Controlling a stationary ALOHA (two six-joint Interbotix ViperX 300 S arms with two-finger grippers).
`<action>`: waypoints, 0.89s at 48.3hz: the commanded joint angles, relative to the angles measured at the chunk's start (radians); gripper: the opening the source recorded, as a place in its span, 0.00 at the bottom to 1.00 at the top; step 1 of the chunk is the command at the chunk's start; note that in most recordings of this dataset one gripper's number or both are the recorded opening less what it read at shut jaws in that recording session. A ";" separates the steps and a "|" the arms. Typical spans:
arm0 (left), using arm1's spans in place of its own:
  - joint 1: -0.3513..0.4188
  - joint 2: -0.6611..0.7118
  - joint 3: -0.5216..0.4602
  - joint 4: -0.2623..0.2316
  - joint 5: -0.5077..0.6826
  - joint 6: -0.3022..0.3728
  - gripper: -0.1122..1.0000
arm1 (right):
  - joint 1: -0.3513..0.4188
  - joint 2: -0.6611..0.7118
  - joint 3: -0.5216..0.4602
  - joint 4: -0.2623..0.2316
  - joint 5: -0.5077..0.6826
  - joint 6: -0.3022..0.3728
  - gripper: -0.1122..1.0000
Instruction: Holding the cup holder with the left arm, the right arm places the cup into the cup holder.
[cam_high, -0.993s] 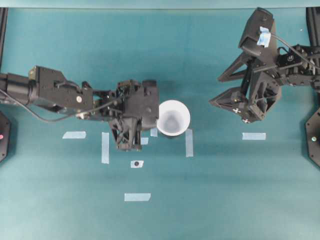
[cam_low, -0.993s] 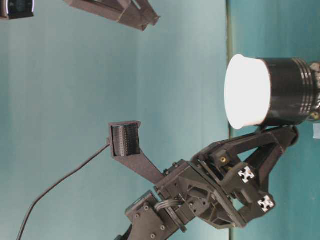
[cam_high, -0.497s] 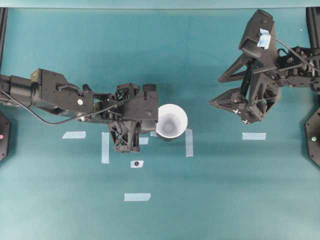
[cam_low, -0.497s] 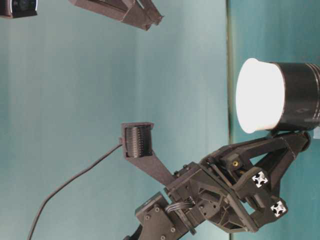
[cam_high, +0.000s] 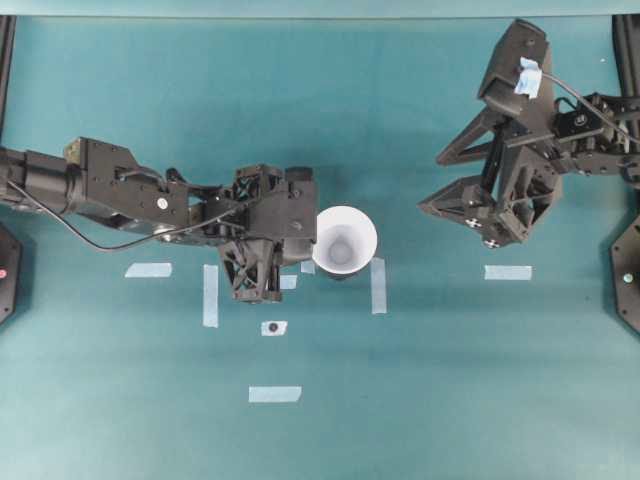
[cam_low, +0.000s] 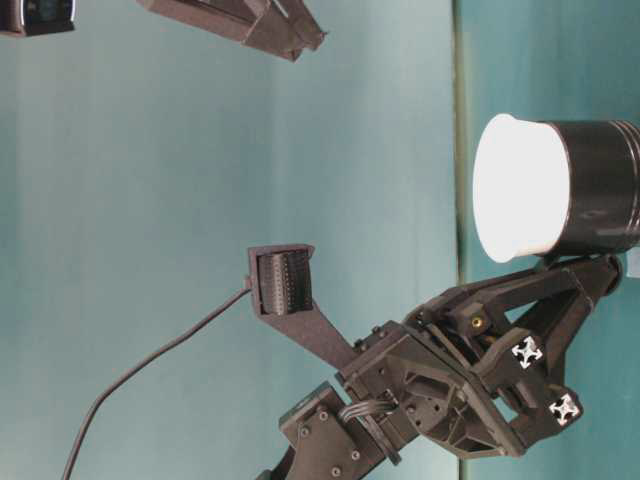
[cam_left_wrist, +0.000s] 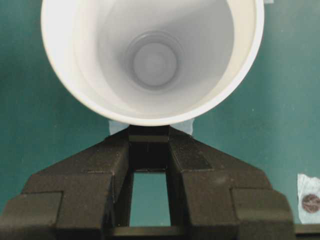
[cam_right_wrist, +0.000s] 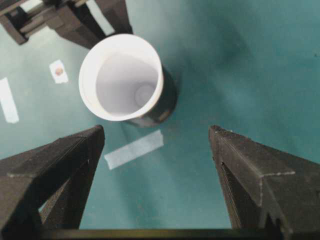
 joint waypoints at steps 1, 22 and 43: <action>-0.003 -0.017 -0.006 0.005 -0.006 0.000 0.29 | 0.002 -0.008 -0.011 0.002 -0.008 0.008 0.89; -0.003 -0.023 0.000 0.005 0.006 -0.006 0.38 | 0.002 -0.008 -0.011 0.003 -0.008 0.008 0.89; -0.003 -0.031 -0.003 0.005 0.011 -0.006 0.95 | 0.002 -0.008 -0.011 0.003 -0.009 0.009 0.89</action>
